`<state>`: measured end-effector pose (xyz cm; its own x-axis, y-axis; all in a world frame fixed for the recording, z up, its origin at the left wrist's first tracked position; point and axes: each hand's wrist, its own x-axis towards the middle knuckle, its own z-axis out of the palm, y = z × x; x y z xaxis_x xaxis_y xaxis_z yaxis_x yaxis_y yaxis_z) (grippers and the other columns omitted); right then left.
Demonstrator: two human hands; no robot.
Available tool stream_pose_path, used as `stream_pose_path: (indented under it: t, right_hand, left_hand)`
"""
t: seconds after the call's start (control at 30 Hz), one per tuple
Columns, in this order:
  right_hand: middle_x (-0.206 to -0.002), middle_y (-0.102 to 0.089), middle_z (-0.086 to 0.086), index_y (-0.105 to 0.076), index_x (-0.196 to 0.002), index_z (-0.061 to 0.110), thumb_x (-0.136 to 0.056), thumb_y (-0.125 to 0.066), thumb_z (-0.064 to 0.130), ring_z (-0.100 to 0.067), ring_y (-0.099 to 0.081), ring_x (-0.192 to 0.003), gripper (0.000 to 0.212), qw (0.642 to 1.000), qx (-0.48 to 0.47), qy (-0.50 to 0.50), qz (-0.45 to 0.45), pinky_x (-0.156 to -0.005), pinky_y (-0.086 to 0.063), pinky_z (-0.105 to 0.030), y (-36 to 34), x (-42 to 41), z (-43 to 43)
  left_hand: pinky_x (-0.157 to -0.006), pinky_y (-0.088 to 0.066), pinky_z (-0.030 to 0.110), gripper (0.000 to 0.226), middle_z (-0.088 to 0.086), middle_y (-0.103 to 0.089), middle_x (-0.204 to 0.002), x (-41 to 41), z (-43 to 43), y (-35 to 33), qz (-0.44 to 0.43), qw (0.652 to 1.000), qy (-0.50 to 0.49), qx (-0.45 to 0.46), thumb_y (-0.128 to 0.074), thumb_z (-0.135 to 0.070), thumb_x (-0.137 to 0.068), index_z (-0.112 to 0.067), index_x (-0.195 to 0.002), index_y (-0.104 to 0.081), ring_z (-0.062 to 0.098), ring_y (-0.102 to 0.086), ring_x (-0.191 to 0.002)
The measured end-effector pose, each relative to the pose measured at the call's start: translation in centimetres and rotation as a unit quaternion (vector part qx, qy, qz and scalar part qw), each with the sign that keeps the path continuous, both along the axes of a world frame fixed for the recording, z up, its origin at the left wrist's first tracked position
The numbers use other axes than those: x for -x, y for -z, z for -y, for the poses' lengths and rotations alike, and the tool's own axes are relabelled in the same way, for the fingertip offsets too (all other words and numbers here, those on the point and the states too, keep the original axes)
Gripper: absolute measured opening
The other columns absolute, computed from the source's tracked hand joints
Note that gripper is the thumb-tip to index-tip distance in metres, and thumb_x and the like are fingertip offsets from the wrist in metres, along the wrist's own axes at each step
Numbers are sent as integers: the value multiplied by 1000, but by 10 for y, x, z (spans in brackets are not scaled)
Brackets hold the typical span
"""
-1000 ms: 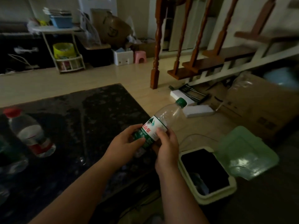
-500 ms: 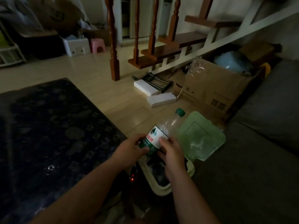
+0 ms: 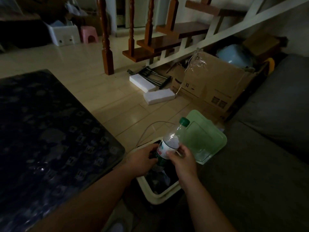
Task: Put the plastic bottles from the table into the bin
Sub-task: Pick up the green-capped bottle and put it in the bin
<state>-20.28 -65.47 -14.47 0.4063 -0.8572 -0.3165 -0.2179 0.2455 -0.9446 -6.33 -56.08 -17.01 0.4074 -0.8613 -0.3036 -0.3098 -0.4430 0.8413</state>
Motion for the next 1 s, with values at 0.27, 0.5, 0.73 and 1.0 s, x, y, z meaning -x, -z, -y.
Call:
stream_pose_path:
  t: [0.27, 0.5, 0.73, 1.0]
  right_hand:
    - [-137, -57, -10, -51, -137, 14, -89, -67, 11, -20, -56, -119, 51, 996, 31, 28, -75, -89, -42, -27, 2, -5, -13]
    - [-136, -58, -5, -54, -134, 19, -92, -62, 13, -20, -55, -125, 43, 996, 48, -4, -69, -94, -46, -32, -19, -14, -27]
    - [-134, -59, -6, -55, -132, 16, -92, -62, 9, -15, -54, -123, 41, 993, 93, -35, -58, -94, -42, -27, -40, -18, -49]
    - [-129, -60, -1, -56, -132, 17, -92, -61, 12, -16, -57, -119, 40, 991, 113, -50, -43, -88, -43, -26, -71, -24, -73]
  left_hand:
    - [-93, -38, 16, 62, -7, -51, -135, 7, -14, -42, 26, 1000, -12, 0, -61, -17, -90, -25, -145, -34, 1, -45, -114]
    - [-87, -48, 23, 57, -1, -53, -137, 7, -33, -60, 45, 998, -34, 18, -60, -24, -89, -38, -140, -37, 7, -54, -108]
    - [-95, -41, 24, 60, 0, -44, -146, 6, -55, -79, 54, 996, -57, 29, -59, -23, -91, -29, -145, -33, 15, -48, -127]
    - [-98, -44, 26, 59, -3, -47, -142, 2, -82, -106, 50, 989, -117, 81, -64, -24, -88, -32, -141, -39, 12, -49, -123]
